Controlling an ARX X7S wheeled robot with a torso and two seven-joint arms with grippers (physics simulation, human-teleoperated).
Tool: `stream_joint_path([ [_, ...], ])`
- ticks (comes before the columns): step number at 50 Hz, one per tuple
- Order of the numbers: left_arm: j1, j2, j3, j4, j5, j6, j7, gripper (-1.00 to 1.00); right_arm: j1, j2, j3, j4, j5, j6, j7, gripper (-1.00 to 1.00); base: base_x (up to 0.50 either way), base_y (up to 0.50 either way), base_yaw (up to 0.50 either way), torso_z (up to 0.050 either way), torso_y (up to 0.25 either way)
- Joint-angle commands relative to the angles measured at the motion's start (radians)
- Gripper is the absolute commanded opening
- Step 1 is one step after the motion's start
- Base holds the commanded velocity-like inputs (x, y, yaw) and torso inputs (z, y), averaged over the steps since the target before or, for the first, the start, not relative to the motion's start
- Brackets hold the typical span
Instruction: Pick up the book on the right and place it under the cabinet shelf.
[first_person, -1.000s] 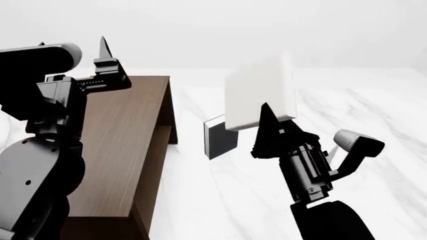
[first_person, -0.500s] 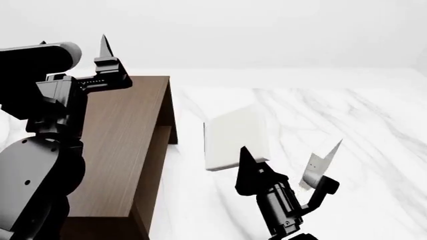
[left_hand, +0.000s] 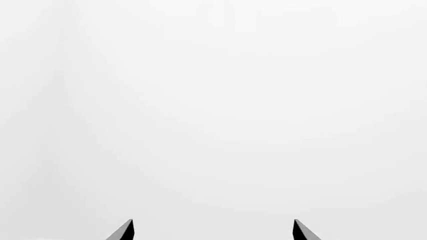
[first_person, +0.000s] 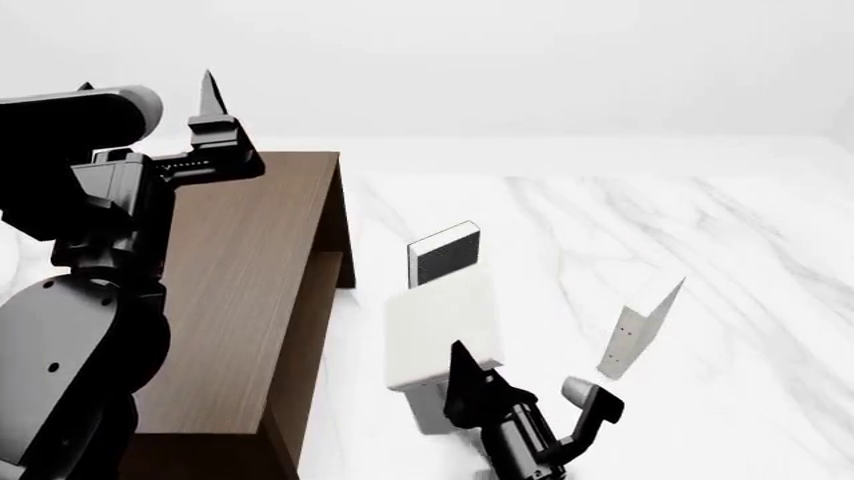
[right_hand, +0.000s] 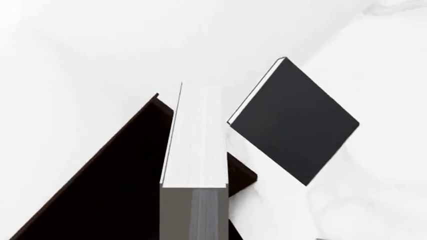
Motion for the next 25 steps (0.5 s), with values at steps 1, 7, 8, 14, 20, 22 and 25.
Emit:
stream_joint_path([
  [1,0.003,-0.004,0.001,0.000,-0.004,0.004,-0.001,1.00,0.042,-0.004,-0.073,0.101,0.033,-0.051,-0.051,-1.00,0.00,0.00,0.00,0.000,0.000],
  [7,0.008,-0.005,0.004,-0.006,-0.002,0.013,0.001,1.00,0.049,-0.001,-0.111,0.142,0.043,-0.068,-0.064,-1.00,0.00,0.00,0.00,0.000,0.002],
  [8,0.008,-0.005,0.004,-0.006,-0.002,0.013,0.001,1.00,0.048,0.000,-0.117,0.145,0.044,-0.070,-0.066,-1.00,0.00,0.00,0.00,0.000,0.000],
  [14,0.003,-0.006,0.007,-0.005,-0.004,0.009,-0.001,1.00,0.055,-0.005,-0.156,0.202,0.047,-0.092,-0.086,-1.00,0.00,0.00,0.00,0.002,0.002],
  [20,-0.003,-0.010,0.008,-0.002,-0.008,0.004,-0.004,1.00,0.074,-0.008,-0.191,0.266,0.054,-0.118,-0.093,-1.00,0.00,0.00,0.00,0.000,0.002],
  [22,-0.004,-0.010,0.010,-0.003,-0.008,0.004,-0.004,1.00,0.080,-0.008,-0.201,0.287,0.058,-0.126,-0.093,-1.00,0.00,0.00,0.00,0.000,0.000],
  [25,-0.008,-0.010,0.012,-0.003,-0.009,0.001,-0.005,1.00,0.092,-0.009,-0.215,0.316,0.065,-0.137,-0.093,-1.00,0.00,0.00,0.00,0.000,0.000],
])
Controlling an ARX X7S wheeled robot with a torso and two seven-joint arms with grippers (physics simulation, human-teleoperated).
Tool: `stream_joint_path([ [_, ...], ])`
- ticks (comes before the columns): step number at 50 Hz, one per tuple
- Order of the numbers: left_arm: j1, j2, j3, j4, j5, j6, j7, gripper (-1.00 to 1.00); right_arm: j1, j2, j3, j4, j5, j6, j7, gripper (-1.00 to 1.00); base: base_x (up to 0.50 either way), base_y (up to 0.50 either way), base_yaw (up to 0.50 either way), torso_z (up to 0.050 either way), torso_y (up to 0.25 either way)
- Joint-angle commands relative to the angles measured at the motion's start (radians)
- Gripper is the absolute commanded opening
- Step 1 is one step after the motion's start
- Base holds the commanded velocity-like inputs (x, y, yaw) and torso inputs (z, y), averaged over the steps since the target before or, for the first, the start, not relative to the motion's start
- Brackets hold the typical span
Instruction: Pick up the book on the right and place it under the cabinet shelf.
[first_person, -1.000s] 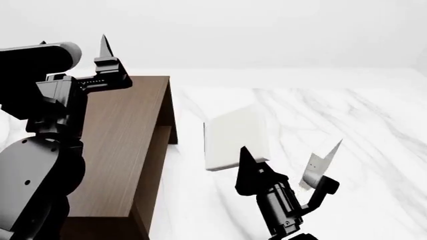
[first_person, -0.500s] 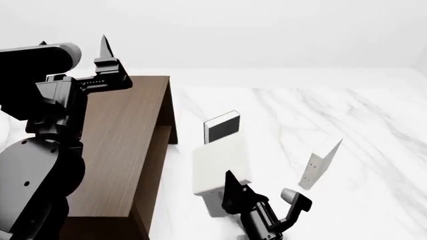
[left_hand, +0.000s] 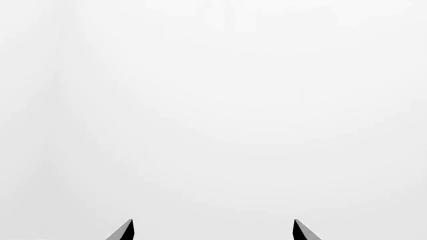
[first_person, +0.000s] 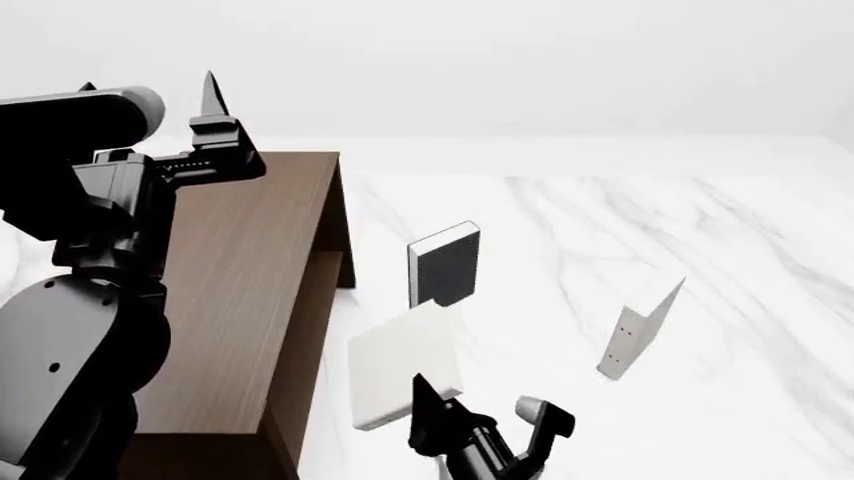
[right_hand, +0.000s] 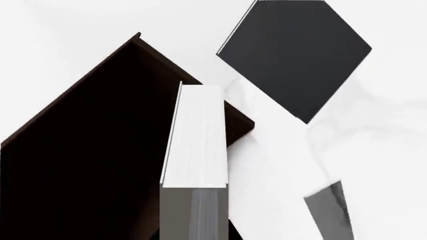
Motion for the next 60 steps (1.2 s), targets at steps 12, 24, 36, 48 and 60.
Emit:
stream_joint_path([
  [12,-0.003,-0.005,0.009,-0.006,-0.003,0.006,-0.002,1.00,0.120,-0.016,-0.147,0.287,0.080,-0.147,-0.072,-1.00,0.00,0.00,0.00,0.000,0.002],
  [24,0.004,-0.005,0.015,-0.008,-0.001,0.013,-0.005,1.00,0.255,-0.022,-0.407,0.584,0.289,-0.333,-0.117,-1.00,0.00,0.00,0.00,0.000,0.000],
  [36,0.004,-0.008,0.018,-0.013,-0.001,0.020,-0.006,1.00,0.391,-0.022,-1.028,0.761,0.875,-0.568,-0.163,-1.00,0.00,0.00,0.00,0.000,0.000],
  [48,0.008,-0.012,0.014,-0.013,-0.007,0.027,-0.006,1.00,0.416,-0.022,-1.220,0.782,1.086,-0.614,-0.149,1.00,0.00,0.00,0.00,-0.002,0.000],
  [60,0.011,-0.016,0.007,-0.005,-0.016,0.029,-0.008,1.00,0.413,-0.022,-1.284,0.781,1.092,-0.662,-0.096,1.00,0.00,0.00,0.00,-0.002,0.000],
])
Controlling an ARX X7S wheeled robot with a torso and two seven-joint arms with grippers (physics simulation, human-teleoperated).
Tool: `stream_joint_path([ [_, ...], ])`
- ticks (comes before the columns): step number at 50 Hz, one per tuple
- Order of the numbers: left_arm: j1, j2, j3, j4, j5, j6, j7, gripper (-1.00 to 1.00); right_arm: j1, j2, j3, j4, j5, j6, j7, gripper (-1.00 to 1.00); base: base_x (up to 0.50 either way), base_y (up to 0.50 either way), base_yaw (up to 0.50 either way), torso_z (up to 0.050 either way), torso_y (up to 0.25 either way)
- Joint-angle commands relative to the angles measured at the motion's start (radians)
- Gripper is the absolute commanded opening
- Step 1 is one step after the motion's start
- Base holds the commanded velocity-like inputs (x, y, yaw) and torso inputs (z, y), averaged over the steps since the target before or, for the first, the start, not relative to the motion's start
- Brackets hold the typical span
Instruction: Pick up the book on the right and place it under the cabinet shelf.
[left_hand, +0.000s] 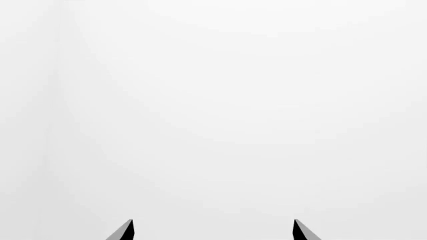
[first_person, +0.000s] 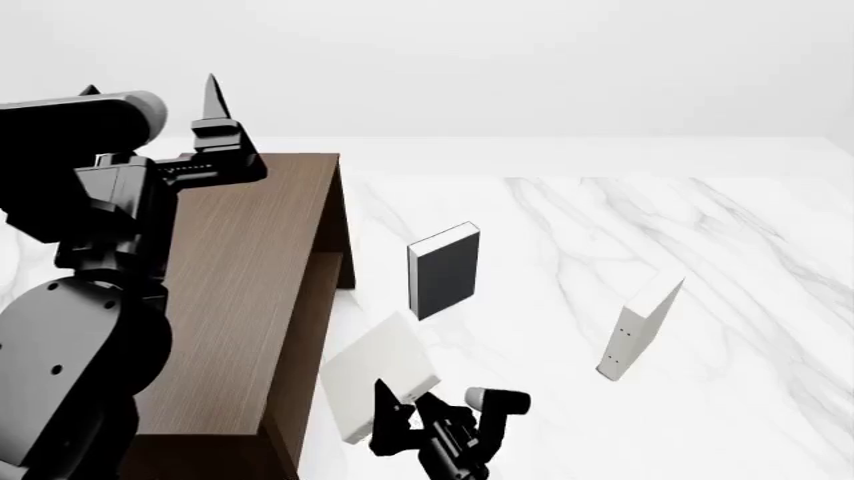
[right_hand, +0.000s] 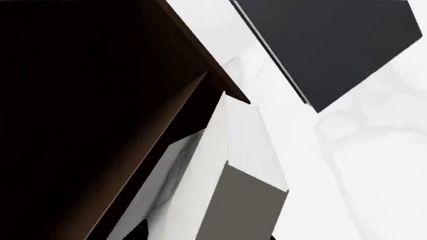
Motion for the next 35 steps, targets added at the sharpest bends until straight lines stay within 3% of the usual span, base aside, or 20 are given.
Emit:
stream_joint_path([
  [1,0.003,-0.005,-0.006,0.005,-0.007,0.003,-0.002,1.00,-0.021,0.001,-0.135,0.082,0.294,0.037,0.030,1.00,0.00,0.00,0.00,0.000,0.000],
  [5,0.006,-0.006,-0.007,0.004,-0.008,0.008,-0.002,1.00,-0.028,0.012,-0.159,0.074,0.262,0.002,0.074,1.00,0.00,0.00,0.00,0.000,0.000],
  [16,0.005,-0.008,-0.006,0.005,-0.010,0.011,-0.004,1.00,-0.023,0.079,-0.315,0.016,0.104,-0.044,0.375,1.00,0.00,0.00,0.00,-0.001,0.000],
  [35,0.002,-0.014,-0.004,0.014,-0.019,0.009,-0.008,1.00,0.029,0.272,-0.434,-0.278,-0.063,-0.103,0.719,1.00,0.00,0.00,0.00,-0.002,0.000],
])
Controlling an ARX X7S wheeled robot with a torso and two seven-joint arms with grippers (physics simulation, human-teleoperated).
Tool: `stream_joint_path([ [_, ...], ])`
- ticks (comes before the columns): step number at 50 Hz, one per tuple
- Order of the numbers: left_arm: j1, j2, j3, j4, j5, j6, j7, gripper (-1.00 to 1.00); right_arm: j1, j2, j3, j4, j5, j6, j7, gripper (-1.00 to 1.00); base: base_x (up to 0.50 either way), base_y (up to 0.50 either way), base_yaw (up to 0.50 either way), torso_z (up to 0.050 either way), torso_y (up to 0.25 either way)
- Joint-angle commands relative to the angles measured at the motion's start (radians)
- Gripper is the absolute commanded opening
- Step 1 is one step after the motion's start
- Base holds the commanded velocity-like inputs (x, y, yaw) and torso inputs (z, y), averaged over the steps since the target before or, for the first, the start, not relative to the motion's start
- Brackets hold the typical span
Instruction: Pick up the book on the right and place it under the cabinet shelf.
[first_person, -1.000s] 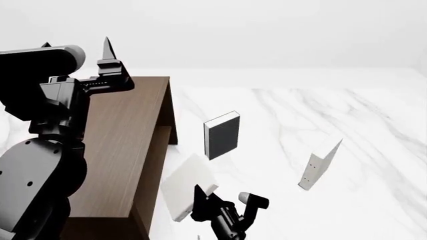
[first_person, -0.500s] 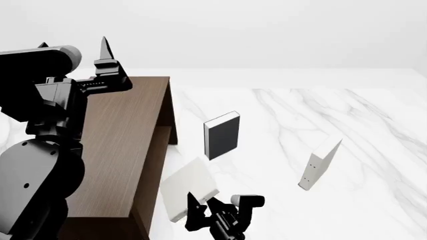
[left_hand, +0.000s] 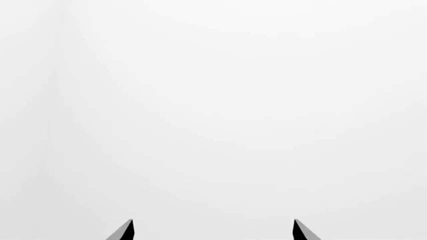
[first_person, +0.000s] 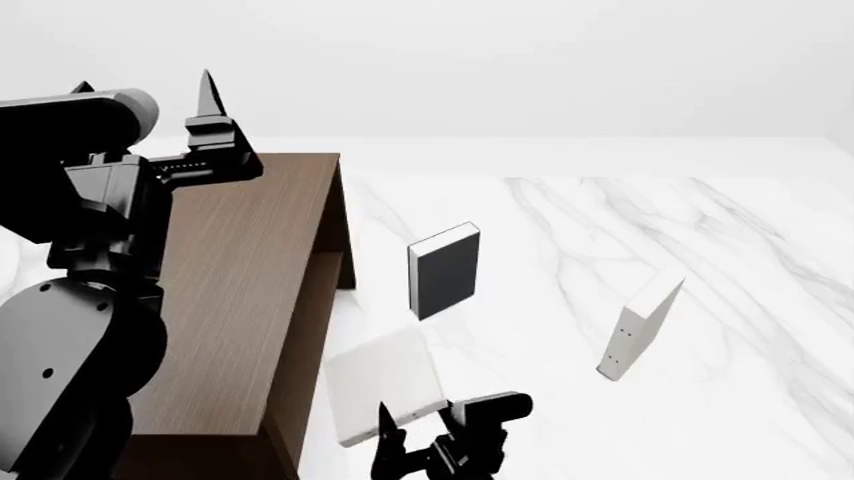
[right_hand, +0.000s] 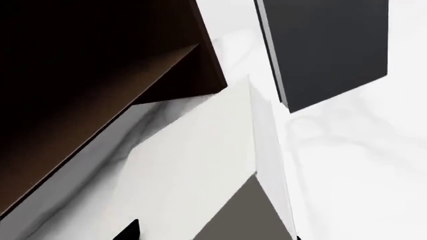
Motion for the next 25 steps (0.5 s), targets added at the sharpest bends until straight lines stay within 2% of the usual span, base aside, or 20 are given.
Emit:
stream_joint_path([
  [1,0.000,-0.003,0.001,0.003,-0.003,0.003,-0.002,1.00,-0.010,0.142,-0.172,-0.093,0.179,-0.012,0.283,1.00,0.00,0.00,0.00,0.000,0.000],
  [17,0.007,-0.003,0.006,0.000,-0.006,0.015,-0.001,1.00,0.072,0.270,-0.216,-0.273,0.048,-0.057,0.463,1.00,0.00,0.00,0.00,-0.001,0.000],
  [25,0.011,-0.004,0.007,-0.001,-0.007,0.022,0.000,1.00,0.113,0.301,-0.235,-0.326,-0.011,-0.055,0.521,1.00,0.00,0.00,0.00,-0.001,0.000],
])
